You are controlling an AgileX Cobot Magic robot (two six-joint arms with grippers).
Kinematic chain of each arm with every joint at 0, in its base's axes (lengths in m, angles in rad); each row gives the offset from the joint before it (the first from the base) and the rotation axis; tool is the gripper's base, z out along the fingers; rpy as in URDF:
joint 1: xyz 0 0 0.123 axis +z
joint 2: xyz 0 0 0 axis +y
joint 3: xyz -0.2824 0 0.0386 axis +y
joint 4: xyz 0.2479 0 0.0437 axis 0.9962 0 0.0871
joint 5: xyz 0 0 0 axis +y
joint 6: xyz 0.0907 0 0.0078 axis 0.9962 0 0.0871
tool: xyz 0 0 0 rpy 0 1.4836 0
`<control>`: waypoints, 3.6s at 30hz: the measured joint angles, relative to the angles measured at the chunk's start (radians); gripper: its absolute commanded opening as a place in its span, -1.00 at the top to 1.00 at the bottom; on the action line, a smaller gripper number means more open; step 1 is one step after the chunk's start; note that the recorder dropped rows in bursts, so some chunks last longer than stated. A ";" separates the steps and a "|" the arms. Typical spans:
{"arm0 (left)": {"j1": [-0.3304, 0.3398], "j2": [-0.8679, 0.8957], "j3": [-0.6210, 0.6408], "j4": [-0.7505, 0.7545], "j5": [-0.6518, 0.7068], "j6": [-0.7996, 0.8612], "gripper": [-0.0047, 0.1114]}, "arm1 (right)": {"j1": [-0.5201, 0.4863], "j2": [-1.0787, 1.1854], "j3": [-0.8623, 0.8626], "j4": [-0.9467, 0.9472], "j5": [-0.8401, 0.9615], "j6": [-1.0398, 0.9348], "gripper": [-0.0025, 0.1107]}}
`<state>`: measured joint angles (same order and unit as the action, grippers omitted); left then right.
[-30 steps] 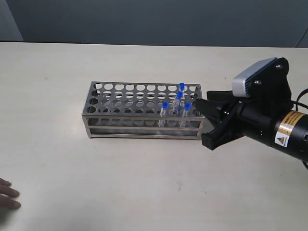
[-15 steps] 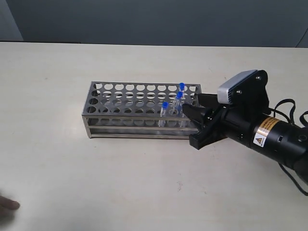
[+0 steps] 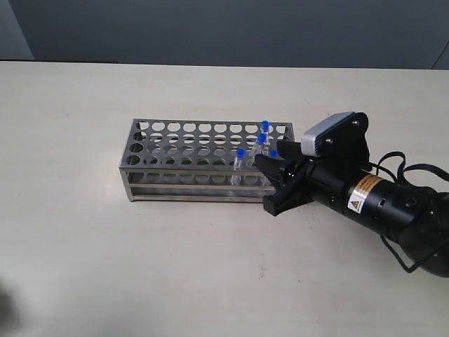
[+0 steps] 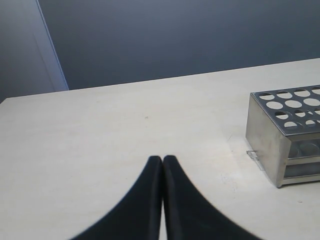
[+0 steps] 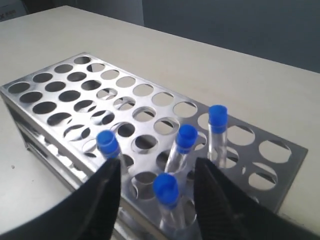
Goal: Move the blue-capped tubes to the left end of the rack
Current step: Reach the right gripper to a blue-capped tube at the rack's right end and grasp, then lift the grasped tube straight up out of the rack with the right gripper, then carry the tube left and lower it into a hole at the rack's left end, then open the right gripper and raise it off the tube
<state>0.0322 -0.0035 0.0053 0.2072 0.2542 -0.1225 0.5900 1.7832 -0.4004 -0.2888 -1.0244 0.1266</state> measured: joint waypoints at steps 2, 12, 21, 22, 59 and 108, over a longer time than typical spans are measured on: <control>0.000 0.000 0.000 0.000 0.000 0.000 0.90 | 0.000 0.016 -0.024 0.002 -0.004 0.000 0.16; 0.000 0.000 0.000 0.000 0.000 0.000 0.90 | 0.000 0.058 -0.053 0.005 0.041 0.000 0.63; 0.000 0.000 0.000 0.000 0.000 0.000 0.90 | 0.000 0.002 -0.053 0.001 0.097 0.007 0.95; 0.000 0.000 0.000 0.000 0.000 0.000 0.90 | 0.000 -0.041 -0.053 0.000 0.131 0.007 0.95; 0.000 0.000 0.000 0.000 0.000 0.000 0.90 | 0.227 0.301 -1.016 -0.698 0.640 0.634 0.96; 0.000 0.000 0.000 0.000 0.000 0.000 0.90 | 0.135 -0.119 -0.775 -0.667 0.930 0.653 0.31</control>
<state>0.0322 -0.0035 0.0053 0.2072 0.2542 -0.1225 0.7247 1.6639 -1.1753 -0.9561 -0.0944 0.7798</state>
